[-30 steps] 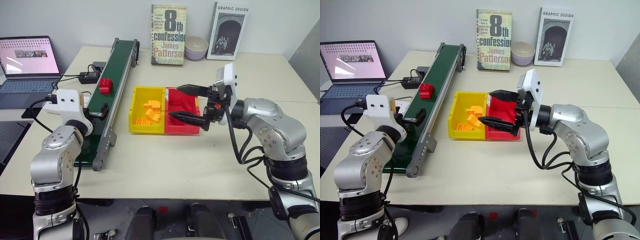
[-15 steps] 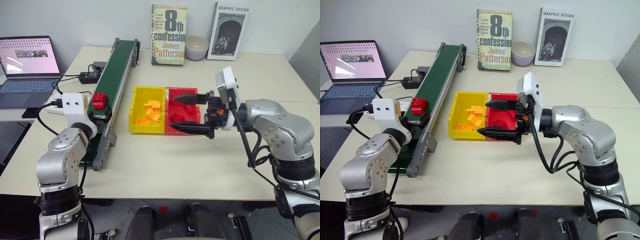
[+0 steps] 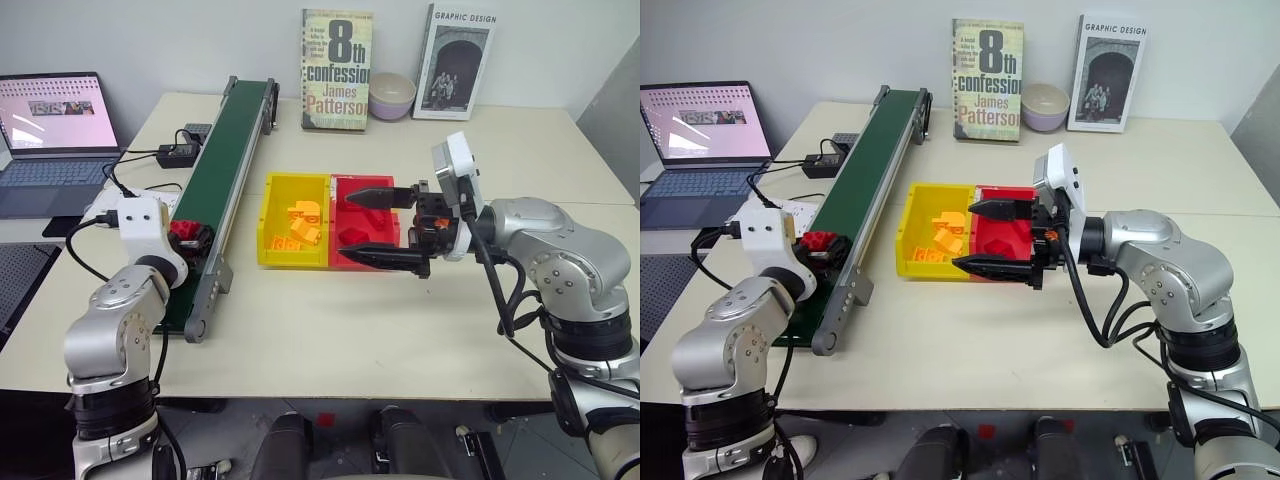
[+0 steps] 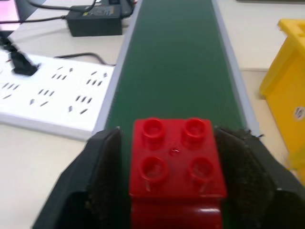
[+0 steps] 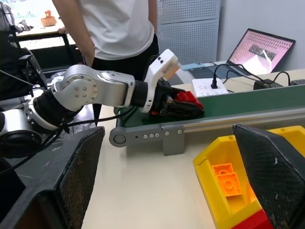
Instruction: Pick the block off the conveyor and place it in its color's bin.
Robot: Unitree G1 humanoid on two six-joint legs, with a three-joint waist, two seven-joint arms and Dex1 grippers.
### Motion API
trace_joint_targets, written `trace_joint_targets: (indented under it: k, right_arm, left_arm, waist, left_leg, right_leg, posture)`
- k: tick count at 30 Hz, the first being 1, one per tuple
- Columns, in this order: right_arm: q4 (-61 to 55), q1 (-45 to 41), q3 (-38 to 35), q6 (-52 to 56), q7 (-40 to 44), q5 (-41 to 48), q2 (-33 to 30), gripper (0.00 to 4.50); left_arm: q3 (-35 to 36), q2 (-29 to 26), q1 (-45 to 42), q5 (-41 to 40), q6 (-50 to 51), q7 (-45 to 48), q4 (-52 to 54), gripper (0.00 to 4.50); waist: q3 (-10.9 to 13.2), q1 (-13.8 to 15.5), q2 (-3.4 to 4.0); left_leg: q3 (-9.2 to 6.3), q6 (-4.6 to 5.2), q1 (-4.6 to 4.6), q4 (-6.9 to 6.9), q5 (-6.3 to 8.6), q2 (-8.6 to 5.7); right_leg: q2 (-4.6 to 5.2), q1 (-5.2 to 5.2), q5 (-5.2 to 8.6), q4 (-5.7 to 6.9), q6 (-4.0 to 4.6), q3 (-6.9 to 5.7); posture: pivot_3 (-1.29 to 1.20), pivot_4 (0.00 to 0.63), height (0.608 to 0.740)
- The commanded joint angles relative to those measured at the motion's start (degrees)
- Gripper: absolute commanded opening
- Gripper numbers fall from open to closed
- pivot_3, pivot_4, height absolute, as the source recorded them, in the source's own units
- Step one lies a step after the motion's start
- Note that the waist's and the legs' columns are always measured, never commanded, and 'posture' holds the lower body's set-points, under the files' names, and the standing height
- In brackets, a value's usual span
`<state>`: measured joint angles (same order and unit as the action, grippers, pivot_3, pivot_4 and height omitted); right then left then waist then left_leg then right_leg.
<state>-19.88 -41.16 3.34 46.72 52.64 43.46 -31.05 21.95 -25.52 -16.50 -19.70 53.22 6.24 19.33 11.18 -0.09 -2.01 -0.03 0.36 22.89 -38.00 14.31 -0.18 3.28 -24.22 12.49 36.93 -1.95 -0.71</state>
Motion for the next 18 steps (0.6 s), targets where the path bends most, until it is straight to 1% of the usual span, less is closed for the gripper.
trace_joint_targets:
  k: [1,4,5,8,11,15,18]
  right_arm:
    - [0.83,-0.83,-1.63,-2.23,0.63,-0.22,-0.19,4.50]
    - [1.37,-0.64,-1.30,-3.04,1.11,-0.53,-0.29,4.50]
    - [1.67,-0.73,-1.19,-3.32,1.30,-0.64,-0.30,4.50]
    - [2.15,-0.83,-1.04,-3.96,1.54,-0.96,-0.16,4.50]
    - [2.02,-0.36,-0.81,-4.64,1.49,-1.64,-0.24,4.50]
    - [0.45,1.17,-1.25,-5.54,-0.64,-3.49,-0.62,4.50]
    - [-1.12,2.63,-1.75,-7.23,-4.69,-7.30,-1.14,4.50]
  left_arm:
    - [3.07,-0.55,2.67,-1.37,5.39,-0.95,7.07,2.22]
    - [4.12,-0.50,4.05,-1.85,7.62,-1.12,9.39,1.58]
    - [4.43,-0.53,4.34,-1.93,8.40,-1.21,10.10,1.53]
    - [4.95,-0.54,4.28,-2.07,9.81,-1.34,11.31,1.54]
    - [4.91,-0.60,2.12,-2.16,10.29,-1.47,10.93,1.54]
    - [0.44,-3.23,-2.33,-2.91,8.84,2.55,8.82,1.54]
    - [-3.55,-4.94,-7.12,-4.45,7.68,7.07,6.54,1.54]
  waist:
    - [0.00,-0.01,0.00]
    - [0.00,0.00,0.00]
    - [0.00,0.00,0.00]
    - [0.00,0.00,0.00]
    - [0.00,0.01,0.00]
    - [0.00,0.11,0.00]
    - [0.00,0.34,0.00]
  left_leg:
    - [0.00,0.00,0.00,-0.01,0.00,0.00]
    - [0.02,0.00,-0.01,-0.01,0.00,0.00]
    - [0.01,0.00,-0.02,-0.01,0.00,0.00]
    - [-0.01,0.00,-0.03,-0.01,0.00,0.01]
    - [-0.01,0.00,-0.03,-0.01,0.00,0.01]
    - [-0.02,0.00,0.00,-0.03,0.00,0.01]
    - [-0.02,0.00,0.04,-0.02,0.00,-0.07]
  right_leg:
    - [0.00,0.00,0.00,0.00,0.00,0.00]
    - [0.01,0.01,0.00,0.00,0.00,0.01]
    - [0.00,0.02,0.00,0.00,0.00,0.01]
    - [-0.02,0.02,0.01,0.01,0.01,-0.01]
    - [-0.03,0.03,0.01,0.01,0.01,-0.01]
    - [-0.07,0.03,0.00,0.00,0.01,-0.04]
    - [-0.10,0.03,0.01,-0.04,0.01,-0.05]
  posture:
    - [0.00,0.150,0.740]
    - [0.00,0.150,0.740]
    - [0.00,0.150,0.740]
    - [0.00,0.150,0.740]
    - [0.00,0.150,0.740]
    - [0.00,0.150,0.740]
    - [0.00,0.150,0.740]
